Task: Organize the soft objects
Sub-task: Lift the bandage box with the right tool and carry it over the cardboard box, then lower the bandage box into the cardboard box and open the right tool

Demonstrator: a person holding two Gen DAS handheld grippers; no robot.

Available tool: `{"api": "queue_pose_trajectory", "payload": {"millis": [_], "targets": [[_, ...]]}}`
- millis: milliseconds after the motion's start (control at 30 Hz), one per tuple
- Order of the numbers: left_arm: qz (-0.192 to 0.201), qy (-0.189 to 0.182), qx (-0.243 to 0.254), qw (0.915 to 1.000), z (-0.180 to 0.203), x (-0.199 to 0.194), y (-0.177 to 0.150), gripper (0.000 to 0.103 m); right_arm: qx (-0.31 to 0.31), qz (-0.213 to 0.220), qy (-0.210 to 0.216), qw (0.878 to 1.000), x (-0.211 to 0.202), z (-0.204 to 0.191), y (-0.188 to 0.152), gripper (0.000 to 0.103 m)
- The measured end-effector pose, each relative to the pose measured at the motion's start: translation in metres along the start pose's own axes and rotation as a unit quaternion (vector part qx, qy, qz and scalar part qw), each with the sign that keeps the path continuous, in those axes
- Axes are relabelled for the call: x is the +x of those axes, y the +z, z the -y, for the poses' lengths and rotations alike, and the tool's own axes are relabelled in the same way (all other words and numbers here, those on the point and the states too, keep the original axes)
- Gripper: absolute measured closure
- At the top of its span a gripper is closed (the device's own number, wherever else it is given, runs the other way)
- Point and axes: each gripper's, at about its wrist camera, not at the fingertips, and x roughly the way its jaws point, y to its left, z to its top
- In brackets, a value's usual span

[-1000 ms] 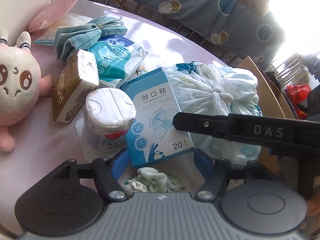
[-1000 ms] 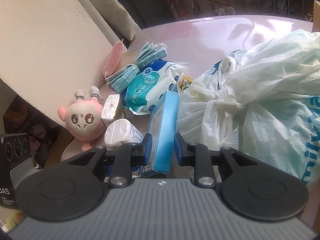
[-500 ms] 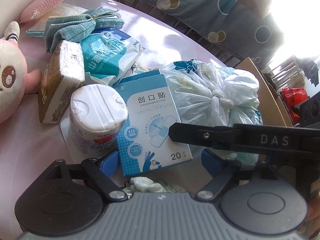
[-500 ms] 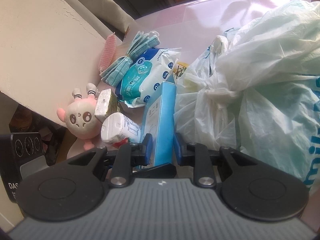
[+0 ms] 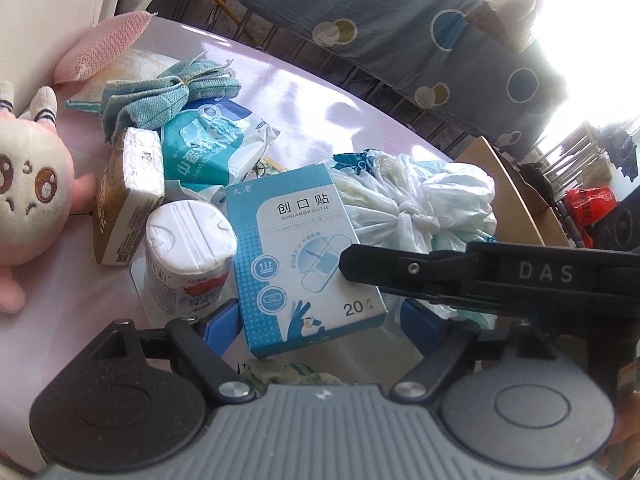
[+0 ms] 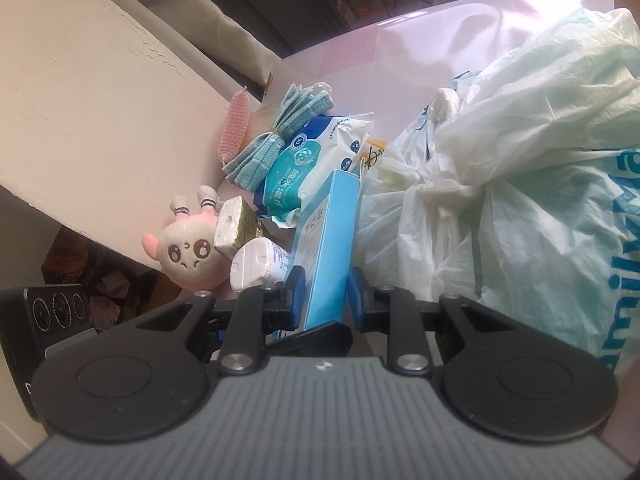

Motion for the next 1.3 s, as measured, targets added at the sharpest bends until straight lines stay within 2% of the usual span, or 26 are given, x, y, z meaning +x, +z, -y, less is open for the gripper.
{"api": "queue_pose_trajectory", "payload": {"millis": [433,733,900,1067,1300], "targets": [[0.059,0.008,0.050,0.9970,0.046,-0.058,-0.001,0.017,-0.014,0.055,0.038,0.998,-0.065,-0.028,-0.007,0.081],[0.077,-0.020,0.121,0.9894,0.121,-0.070,0.008,0.017,0.006,0.122,0.054,0.991,-0.147,-0.002,-0.005,0.081],[0.069,-0.053,0.173,0.9811,0.179,-0.050,0.018,0.017,0.039,0.164,0.048,0.984,-0.201,0.036,0.000,0.081],[0.039,-0.088,0.210,0.9731,0.236,-0.004,0.033,0.017,0.085,0.196,0.037,0.976,-0.246,0.096,0.010,0.081],[0.011,-0.086,0.251,0.9642,0.299,0.065,0.050,0.017,0.161,0.204,0.054,0.964,-0.262,0.200,0.041,0.081]]}}
